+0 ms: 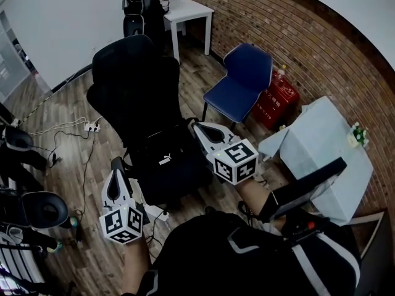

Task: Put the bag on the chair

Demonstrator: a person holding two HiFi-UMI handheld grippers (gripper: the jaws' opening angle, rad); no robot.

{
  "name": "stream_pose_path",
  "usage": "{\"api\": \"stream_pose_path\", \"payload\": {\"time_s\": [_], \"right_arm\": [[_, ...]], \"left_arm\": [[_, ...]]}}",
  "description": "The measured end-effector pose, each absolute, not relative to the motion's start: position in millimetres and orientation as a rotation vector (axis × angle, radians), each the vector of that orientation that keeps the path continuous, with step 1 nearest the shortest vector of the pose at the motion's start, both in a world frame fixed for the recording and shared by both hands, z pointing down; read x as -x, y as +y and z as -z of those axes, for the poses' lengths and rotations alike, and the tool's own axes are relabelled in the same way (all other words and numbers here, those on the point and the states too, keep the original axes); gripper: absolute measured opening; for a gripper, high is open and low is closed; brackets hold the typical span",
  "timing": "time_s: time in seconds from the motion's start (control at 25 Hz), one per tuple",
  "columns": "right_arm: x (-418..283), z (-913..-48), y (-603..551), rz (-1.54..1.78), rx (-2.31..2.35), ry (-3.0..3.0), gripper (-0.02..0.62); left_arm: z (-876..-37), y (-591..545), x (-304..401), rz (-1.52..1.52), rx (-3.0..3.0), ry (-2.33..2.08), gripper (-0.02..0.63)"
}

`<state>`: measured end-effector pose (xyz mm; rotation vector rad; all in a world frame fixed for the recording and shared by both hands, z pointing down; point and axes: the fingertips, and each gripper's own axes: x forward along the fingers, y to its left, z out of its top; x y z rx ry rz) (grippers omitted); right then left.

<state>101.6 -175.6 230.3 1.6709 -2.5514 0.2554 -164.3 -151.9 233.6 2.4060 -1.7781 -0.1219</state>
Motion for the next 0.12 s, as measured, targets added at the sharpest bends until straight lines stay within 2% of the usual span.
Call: {"api": "stream_pose_path", "payload": {"time_s": [0.12], "right_arm": [[-106.3,-231.9,-175.9,-0.271,-1.679,-2.542,0.017]], "left_arm": [[-233.0,-152.5,161.7,0.12,-2.405,-1.773,0.009]]}}
